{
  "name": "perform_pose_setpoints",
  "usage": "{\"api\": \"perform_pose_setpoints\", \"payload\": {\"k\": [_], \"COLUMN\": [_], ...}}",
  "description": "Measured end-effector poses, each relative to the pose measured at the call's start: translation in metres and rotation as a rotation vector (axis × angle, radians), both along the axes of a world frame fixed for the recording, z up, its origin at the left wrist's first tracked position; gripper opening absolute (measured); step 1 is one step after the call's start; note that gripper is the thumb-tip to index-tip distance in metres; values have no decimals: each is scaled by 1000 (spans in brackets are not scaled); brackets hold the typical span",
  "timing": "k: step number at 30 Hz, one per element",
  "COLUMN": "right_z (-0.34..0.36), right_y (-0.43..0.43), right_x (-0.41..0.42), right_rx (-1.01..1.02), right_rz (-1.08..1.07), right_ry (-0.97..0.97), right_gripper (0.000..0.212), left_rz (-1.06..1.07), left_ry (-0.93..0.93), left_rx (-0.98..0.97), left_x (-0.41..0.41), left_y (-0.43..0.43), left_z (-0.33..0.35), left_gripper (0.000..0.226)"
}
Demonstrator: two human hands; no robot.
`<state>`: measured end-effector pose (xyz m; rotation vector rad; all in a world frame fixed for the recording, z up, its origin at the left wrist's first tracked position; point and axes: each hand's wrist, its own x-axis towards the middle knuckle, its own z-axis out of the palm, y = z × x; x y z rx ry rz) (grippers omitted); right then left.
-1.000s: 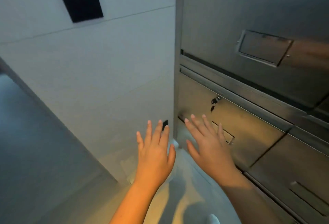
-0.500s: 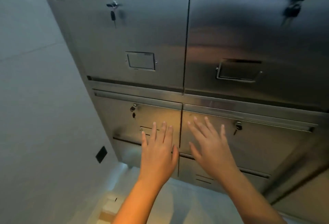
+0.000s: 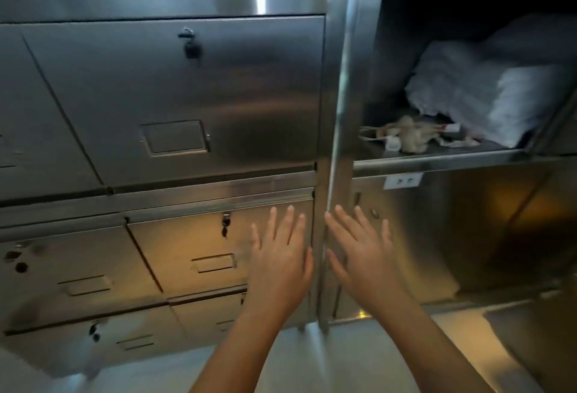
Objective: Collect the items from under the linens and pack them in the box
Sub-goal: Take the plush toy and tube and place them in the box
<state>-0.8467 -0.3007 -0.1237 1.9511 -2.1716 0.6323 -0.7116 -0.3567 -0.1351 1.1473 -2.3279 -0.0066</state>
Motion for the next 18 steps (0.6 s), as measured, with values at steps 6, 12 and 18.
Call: {"api": "perform_pose_setpoints", "payload": {"k": [6, 12, 18], "right_z": [5, -1, -13], "right_y": [59, 89, 89], "right_x": [-114, -177, -224], "right_rx": [2, 11, -32], "right_rz": [-174, -282, -366], "right_ry": [32, 12, -32], "right_gripper": [59, 57, 55], "left_rz": [-159, -243, -307], "left_ry": [11, -17, -29], "left_rx": [45, 13, 41], "left_x": [-118, -190, -241], "left_y": [41, 63, 53], "left_z": [4, 4, -8], "left_gripper": [53, 53, 51]}}
